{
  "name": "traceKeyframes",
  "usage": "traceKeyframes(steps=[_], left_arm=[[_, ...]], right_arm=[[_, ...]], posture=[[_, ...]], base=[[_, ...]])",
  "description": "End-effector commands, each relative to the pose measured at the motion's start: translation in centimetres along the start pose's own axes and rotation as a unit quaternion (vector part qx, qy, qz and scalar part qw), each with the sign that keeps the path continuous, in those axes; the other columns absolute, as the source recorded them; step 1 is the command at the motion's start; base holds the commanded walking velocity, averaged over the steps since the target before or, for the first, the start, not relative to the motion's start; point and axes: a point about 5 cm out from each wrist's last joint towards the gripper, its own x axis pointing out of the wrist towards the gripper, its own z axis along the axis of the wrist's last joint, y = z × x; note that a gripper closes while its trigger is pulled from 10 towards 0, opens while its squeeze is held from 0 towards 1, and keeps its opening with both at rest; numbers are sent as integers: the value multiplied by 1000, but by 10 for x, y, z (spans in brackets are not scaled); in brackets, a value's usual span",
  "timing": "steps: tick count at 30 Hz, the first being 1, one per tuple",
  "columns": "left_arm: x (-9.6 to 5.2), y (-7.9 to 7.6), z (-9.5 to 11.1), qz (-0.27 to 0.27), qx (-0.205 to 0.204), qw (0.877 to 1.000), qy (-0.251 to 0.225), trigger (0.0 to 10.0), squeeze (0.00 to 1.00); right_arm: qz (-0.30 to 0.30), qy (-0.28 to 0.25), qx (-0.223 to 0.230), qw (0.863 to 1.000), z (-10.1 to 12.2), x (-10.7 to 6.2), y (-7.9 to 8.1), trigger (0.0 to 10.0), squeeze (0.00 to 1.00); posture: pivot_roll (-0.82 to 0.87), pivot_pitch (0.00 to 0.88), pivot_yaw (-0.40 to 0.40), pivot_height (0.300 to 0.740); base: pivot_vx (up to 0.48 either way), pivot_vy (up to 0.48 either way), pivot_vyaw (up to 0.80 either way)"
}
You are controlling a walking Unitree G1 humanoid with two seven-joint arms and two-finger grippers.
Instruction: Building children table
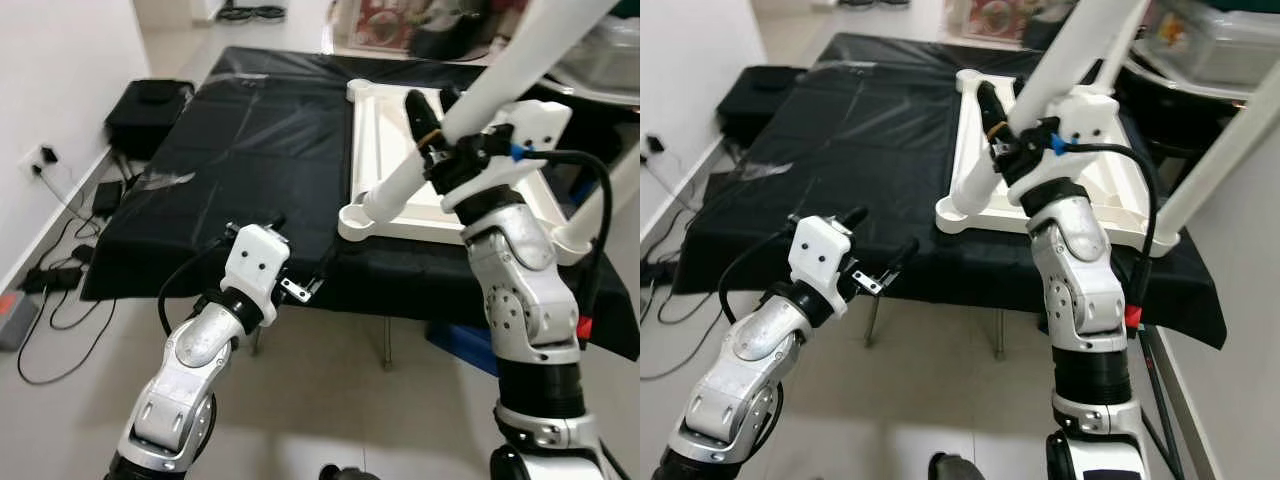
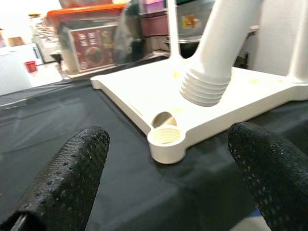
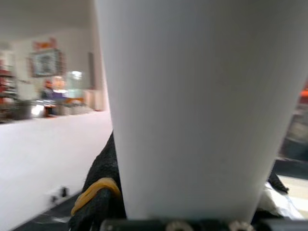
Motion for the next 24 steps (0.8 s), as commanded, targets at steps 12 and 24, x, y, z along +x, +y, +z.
traceKeyframes(steps=[12, 24], left_arm=[[-1, 13, -6, 52, -18, 998, 12, 10000, 0], [-2, 7, -2, 51, -36, 998, 1, 10000, 0]], right_arm=[[20, -16, -10, 1000, 14, 15, -3, 10000, 0], [11, -14, -16, 1000, 24, 43, -21, 10000, 0]], posture=[[124, 70, -62, 740], [132, 92, -71, 740]], base=[[209, -237, 0], [0, 0, 0]])
